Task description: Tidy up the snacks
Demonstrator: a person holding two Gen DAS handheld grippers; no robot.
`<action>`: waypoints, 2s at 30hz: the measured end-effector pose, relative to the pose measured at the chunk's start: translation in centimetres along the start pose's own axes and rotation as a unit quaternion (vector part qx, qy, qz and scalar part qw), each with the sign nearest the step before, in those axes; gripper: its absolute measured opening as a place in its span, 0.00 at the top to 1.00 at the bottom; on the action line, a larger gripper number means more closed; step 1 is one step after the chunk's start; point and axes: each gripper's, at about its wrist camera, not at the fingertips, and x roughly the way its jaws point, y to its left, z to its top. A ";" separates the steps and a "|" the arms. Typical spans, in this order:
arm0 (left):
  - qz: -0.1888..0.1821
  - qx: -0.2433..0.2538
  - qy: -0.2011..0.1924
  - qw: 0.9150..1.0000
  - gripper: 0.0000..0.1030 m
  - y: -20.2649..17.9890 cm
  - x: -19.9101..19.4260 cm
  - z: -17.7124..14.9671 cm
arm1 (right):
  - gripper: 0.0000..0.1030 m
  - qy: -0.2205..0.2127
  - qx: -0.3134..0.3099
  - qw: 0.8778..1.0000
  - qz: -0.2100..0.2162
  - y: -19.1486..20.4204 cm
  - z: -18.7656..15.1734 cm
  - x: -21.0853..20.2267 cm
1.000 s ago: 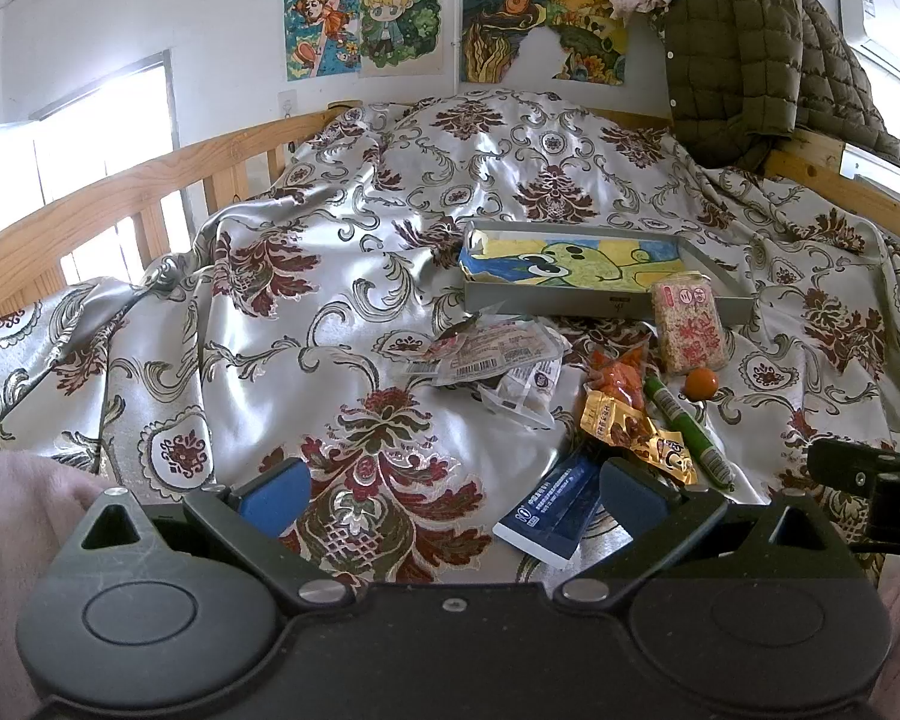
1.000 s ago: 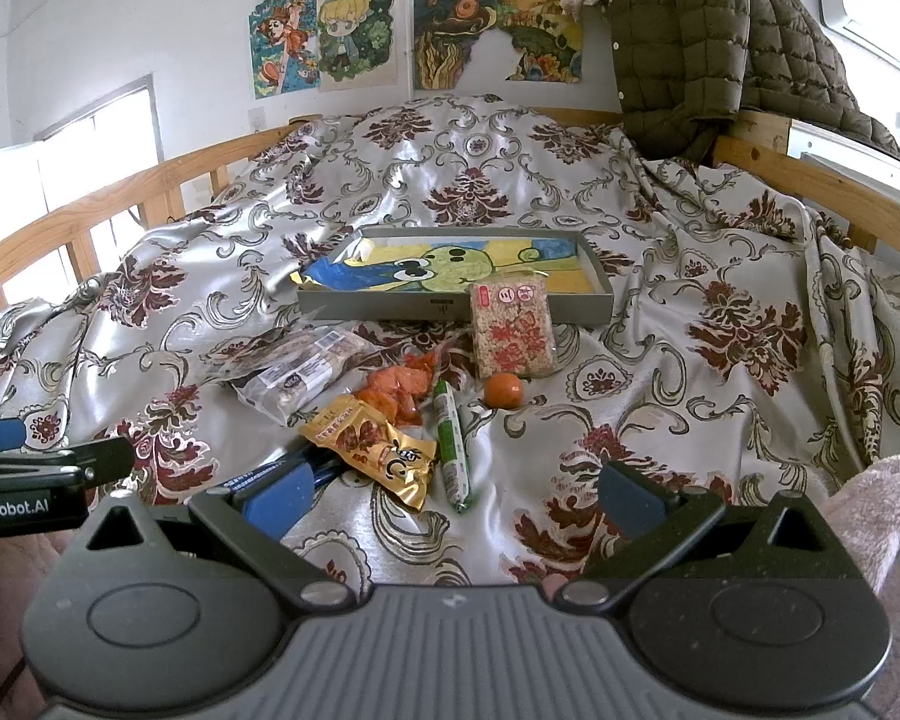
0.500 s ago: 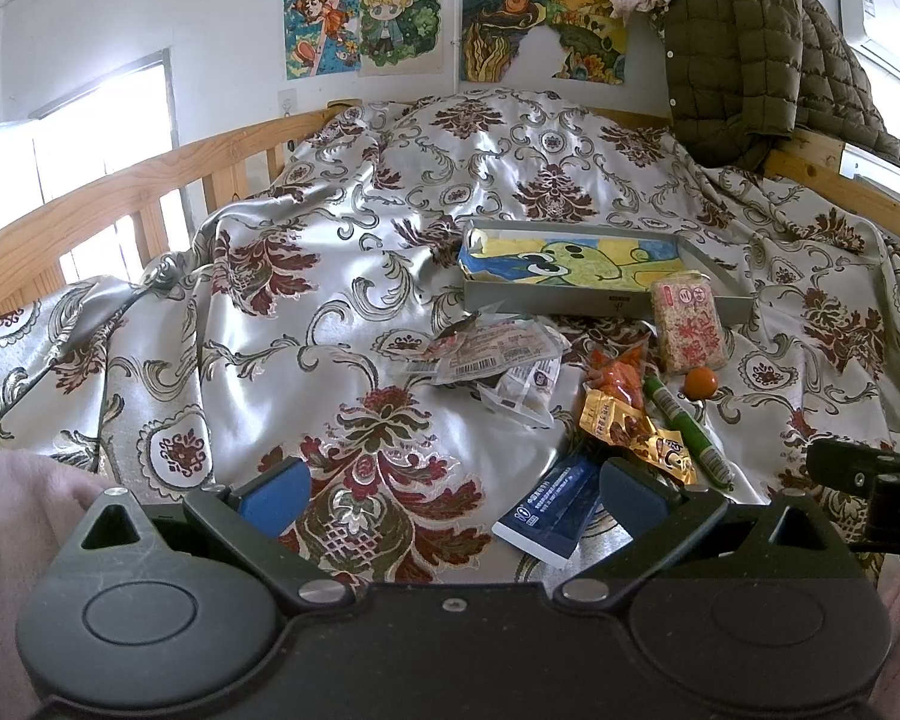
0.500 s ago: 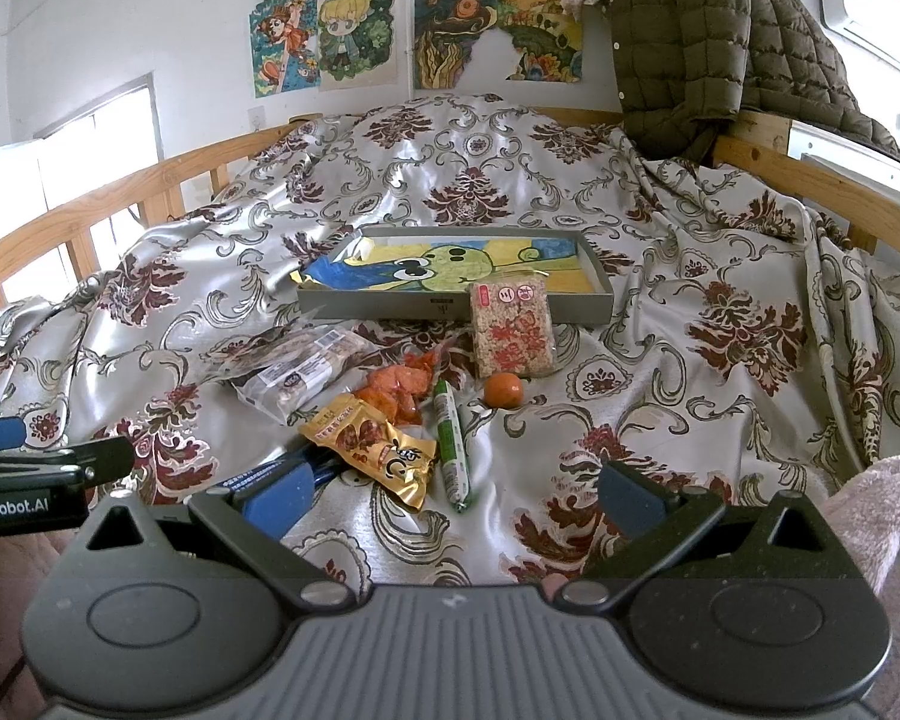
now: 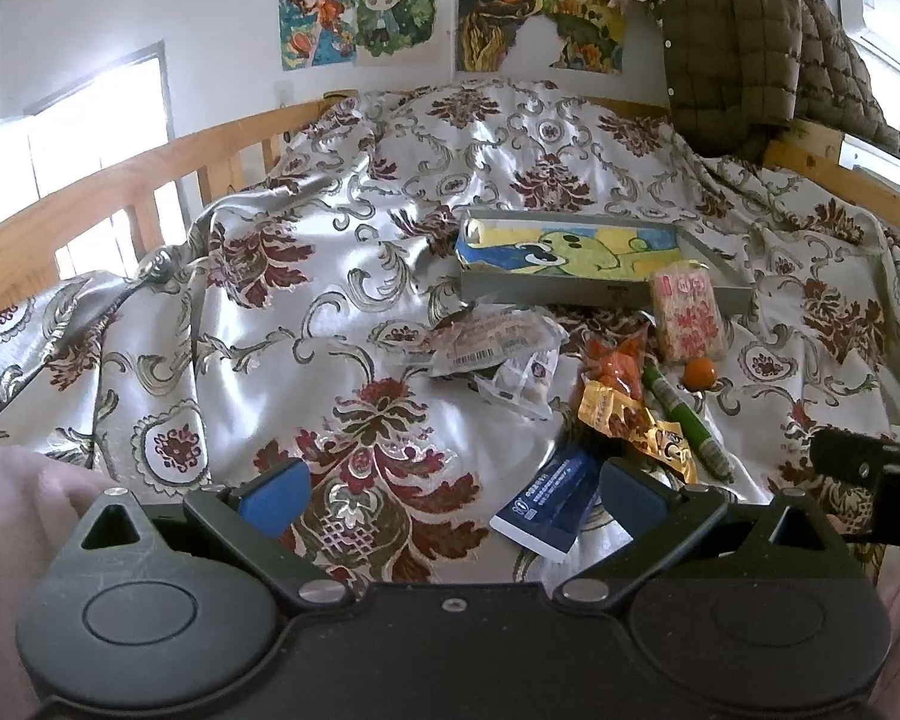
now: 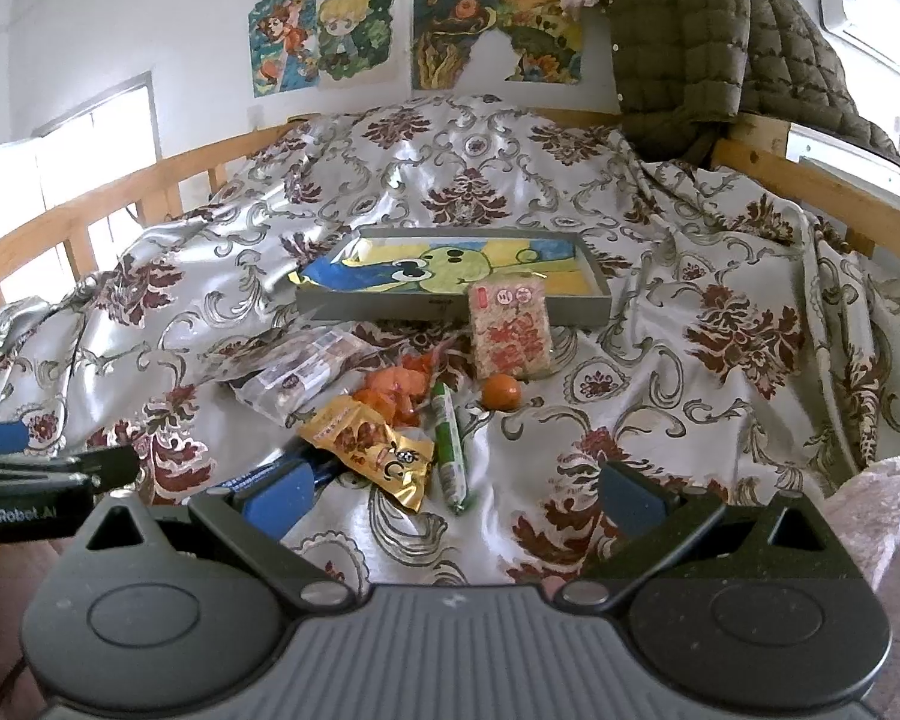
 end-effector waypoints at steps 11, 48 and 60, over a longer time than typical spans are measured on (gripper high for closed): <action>-0.016 0.002 0.058 0.998 0.01 0.1 1.8 1.0 | 0.00 0.044 0.024 0.998 0.031 -1.0 1.4 2.1; -0.170 0.136 0.250 0.943 0.09 -3.6 16.7 3.3 | 0.15 0.198 -0.208 0.917 0.278 0.3 5.6 20.1; -0.185 0.162 0.235 0.940 0.45 -4.2 16.3 2.9 | 0.24 0.205 -0.229 0.913 0.268 1.1 4.6 21.5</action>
